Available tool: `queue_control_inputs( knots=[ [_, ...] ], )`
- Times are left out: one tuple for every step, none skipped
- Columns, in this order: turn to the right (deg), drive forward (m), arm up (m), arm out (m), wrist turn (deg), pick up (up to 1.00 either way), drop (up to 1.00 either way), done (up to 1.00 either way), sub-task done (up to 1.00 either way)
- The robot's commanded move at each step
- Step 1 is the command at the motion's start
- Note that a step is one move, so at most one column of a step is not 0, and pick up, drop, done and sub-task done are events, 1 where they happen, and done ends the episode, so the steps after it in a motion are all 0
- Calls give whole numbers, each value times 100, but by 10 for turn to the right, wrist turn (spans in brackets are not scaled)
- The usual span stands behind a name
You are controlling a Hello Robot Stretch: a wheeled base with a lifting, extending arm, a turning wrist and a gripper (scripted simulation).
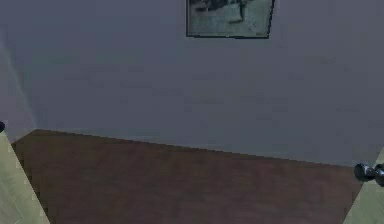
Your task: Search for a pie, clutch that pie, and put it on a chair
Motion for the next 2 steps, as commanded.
queue_control_inputs(
  knots=[
    [60,0,0,0,0,0,0,0,0],
    [0,40,0,0,0,0,0,0,0]
  ],
)
